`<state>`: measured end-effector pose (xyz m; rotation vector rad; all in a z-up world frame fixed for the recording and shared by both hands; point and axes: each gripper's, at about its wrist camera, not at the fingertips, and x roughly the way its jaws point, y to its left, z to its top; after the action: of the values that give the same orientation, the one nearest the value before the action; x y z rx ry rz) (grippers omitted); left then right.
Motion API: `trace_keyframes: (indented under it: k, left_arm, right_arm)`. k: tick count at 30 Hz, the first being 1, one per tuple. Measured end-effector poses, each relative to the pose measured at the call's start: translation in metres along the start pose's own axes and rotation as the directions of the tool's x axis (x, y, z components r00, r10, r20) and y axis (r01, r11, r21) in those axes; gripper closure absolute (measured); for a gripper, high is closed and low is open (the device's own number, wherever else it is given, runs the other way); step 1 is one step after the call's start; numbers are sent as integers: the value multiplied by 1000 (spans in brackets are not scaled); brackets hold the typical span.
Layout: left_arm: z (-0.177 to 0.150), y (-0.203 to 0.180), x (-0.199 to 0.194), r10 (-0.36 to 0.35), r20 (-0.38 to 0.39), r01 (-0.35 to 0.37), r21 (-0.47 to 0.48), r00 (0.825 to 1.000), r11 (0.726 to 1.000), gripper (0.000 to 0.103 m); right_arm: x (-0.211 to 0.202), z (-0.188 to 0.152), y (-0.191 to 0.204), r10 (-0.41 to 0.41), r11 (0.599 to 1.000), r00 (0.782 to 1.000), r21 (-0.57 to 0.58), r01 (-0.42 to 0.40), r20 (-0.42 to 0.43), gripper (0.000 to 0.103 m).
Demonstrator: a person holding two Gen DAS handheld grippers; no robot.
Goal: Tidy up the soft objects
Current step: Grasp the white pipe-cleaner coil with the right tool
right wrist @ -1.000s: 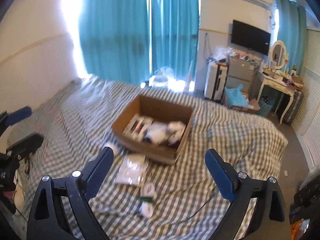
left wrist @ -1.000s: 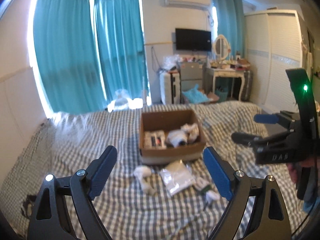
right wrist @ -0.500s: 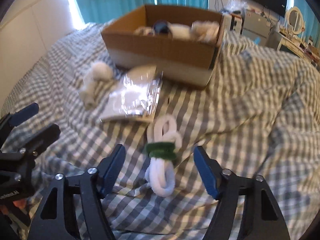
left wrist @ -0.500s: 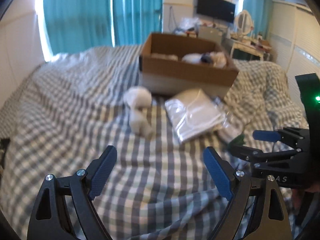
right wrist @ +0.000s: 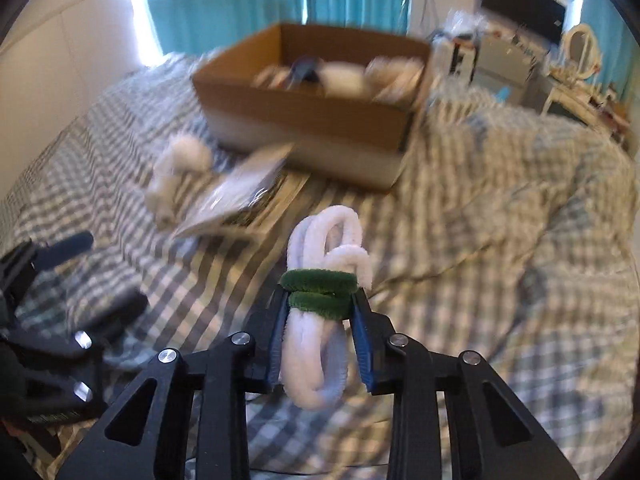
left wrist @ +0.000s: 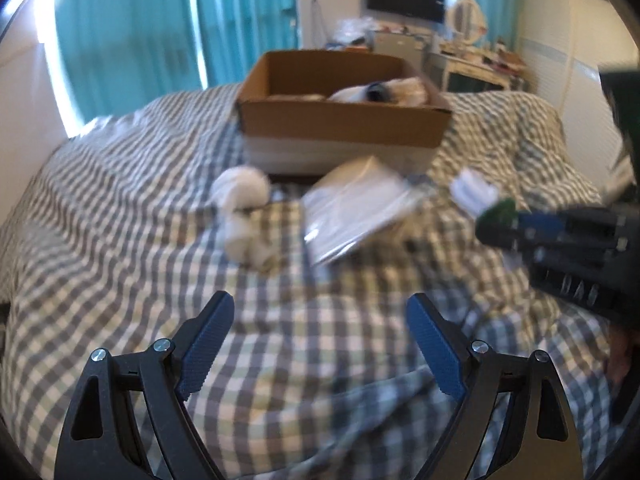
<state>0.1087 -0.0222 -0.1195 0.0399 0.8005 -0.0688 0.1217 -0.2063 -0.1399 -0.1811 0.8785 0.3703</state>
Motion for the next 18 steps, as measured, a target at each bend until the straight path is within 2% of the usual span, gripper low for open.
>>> trace_keyframes:
  k: [4,7,11,15,18]
  left_arm:
    - [14,-18,6,-27,5,27,52,1000,998,14]
    - [20,-29,30,-46,-41,49,71,998,996,14]
    - [34,-27,54,-67,-87,68,17,994,998,16]
    - [55,-20,57,-111,-37,109,-42,993,993,16]
    - [64,-21,75,-95,-57,94,-29,994,995,16]
  right_arm:
    - [-17,15,-24,5,999,999,53,-7,45,74]
    - [-18,25,-37,0,998,999,64,-3,48,74]
    - [-10,35,-48,-11,999,999,46,9,44,74]
    - [4,35,-55,-6,999,999,51,4,39,74]
    - [20,27,-57,0,999,1000,54,0,-7,73]
